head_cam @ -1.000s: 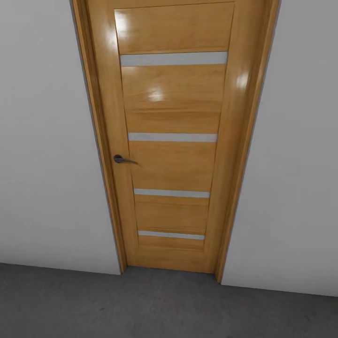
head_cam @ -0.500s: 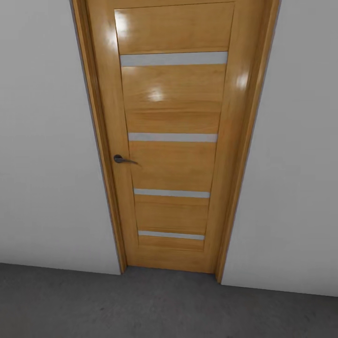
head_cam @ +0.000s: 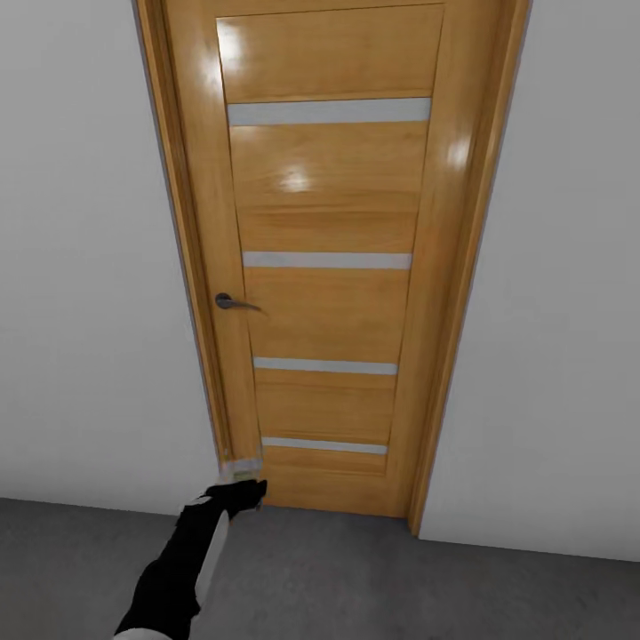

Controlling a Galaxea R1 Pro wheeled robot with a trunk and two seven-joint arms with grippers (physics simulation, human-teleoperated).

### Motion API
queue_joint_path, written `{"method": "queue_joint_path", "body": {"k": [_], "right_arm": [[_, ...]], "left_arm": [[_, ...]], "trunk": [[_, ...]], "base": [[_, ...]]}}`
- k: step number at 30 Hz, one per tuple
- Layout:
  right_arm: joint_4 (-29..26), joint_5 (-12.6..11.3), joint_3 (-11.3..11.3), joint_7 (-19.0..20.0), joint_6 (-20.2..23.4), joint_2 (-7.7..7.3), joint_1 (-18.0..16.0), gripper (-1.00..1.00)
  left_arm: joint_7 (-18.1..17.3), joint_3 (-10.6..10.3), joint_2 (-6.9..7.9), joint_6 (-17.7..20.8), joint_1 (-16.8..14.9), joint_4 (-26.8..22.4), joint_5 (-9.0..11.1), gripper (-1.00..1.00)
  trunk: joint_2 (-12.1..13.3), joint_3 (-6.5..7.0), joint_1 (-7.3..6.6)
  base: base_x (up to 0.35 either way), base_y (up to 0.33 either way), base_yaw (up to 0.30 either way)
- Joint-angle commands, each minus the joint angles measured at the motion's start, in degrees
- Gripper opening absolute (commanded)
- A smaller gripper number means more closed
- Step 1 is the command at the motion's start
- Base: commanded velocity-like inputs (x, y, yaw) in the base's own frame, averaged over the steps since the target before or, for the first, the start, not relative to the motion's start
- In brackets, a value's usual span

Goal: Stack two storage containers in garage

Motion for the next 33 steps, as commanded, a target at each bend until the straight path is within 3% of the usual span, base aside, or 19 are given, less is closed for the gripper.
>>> {"method": "queue_joint_path", "body": {"k": [1, 5, 7, 8, 11, 17, 22, 33], "right_arm": [[0.1, 0.6, 0.0, -0.5, -0.2, 0.01, 0.0, 1.00], [0.1, 0.6, 0.0, -0.5, -0.1, 0.04, 0.0, 1.00], [0.1, 0.6, 0.0, -0.5, -0.1, 0.05, 0.0, 1.00], [0.1, 0.6, 0.0, -0.5, -0.1, 0.05, 0.0, 1.00], [0.1, 0.6, 0.0, -0.6, -0.1, 0.05, 0.0, 1.00], [0.1, 0.6, 0.0, -0.6, -0.1, 0.05, 0.0, 1.00], [0.1, 0.5, -0.1, -0.8, 0.4, 0.05, 0.0, 1.00], [0.0, 0.9, -0.1, -0.6, 3.8, 0.05, 0.0, 1.00]], "left_arm": [[0.0, 0.0, -0.22, 0.9, -3.6, 1.6, -0.4, 1.00], [0.0, -0.1, -0.22, 2.0, -11.2, 8.9, -0.7, 1.00], [0.0, -0.2, -0.22, 2.3, -15.6, 15.5, -0.7, 1.00], [-0.1, -0.2, -0.22, 2.2, -19.4, 22.7, -0.6, 1.00], [-0.1, -0.2, -0.22, 1.6, -23.4, 32.5, -0.3, 1.00], [-0.2, 0.2, -0.22, -0.9, -25.4, 38.5, -0.2, 1.00], [-0.4, 0.3, -0.22, -4.4, -25.5, 39.2, -0.3, 1.00], [-0.4, 0.6, -0.22, -5.1, -25.5, 39.3, -0.3, 1.00]], "trunk": [[0.0, -0.06, 0.00], [0.0, -0.06, 0.00], [0.0, -0.06, 0.00], [0.0, -0.06, 0.00], [0.0, -0.06, 0.00], [0.0, -0.06, 0.00], [0.0, -0.06, 0.00], [0.0, -0.06, 0.00]], "base": [[0.000, 0.000, 0.000], [0.000, 0.000, 0.000], [0.000, 0.000, 0.000], [0.000, 0.000, 0.000], [0.000, 0.000, 0.000], [0.000, 0.000, 0.000], [0.000, 0.000, 0.000], [0.117, 0.000, 0.000]]}}
